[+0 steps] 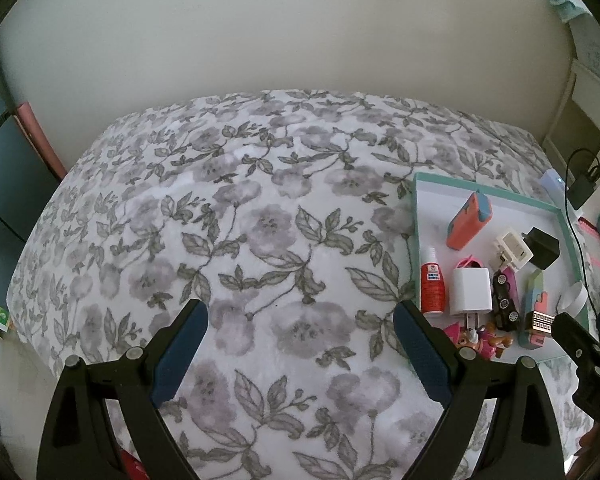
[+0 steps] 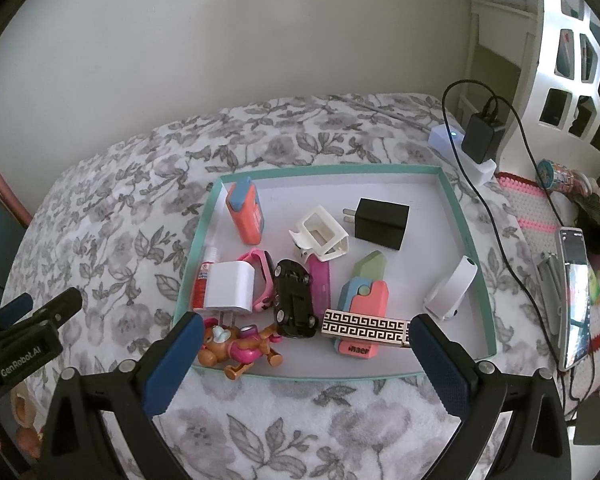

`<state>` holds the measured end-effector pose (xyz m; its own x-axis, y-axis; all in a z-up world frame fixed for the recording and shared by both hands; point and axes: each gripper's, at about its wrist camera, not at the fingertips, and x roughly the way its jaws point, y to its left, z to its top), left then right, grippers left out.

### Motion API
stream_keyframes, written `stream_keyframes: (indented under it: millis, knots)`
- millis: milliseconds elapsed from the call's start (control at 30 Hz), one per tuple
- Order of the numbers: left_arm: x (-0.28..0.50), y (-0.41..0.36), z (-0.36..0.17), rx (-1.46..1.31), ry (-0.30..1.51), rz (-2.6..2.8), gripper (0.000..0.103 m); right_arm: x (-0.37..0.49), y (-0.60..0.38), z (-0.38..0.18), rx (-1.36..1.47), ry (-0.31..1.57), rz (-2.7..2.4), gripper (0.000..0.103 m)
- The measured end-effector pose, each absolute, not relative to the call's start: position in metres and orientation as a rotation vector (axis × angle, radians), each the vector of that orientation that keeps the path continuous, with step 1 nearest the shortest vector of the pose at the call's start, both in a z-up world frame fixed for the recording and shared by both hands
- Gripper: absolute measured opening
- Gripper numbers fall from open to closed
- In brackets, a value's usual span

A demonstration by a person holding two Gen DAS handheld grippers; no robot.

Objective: Organize rigid objects
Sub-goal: 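Raise both open tools away from the filled tray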

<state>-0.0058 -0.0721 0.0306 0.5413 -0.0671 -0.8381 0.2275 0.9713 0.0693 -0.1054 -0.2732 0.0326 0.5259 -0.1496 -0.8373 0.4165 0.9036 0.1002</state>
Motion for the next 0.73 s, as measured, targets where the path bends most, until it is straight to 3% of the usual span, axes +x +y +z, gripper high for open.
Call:
stream_keyframes:
  millis: [733]
  knots:
    - [-0.0039,-0.0712,0.0253,0.19,0.978,-0.159,0.094,-0.1041,-0.2734,0.0308,0.297,0.971,-0.343,0.103]
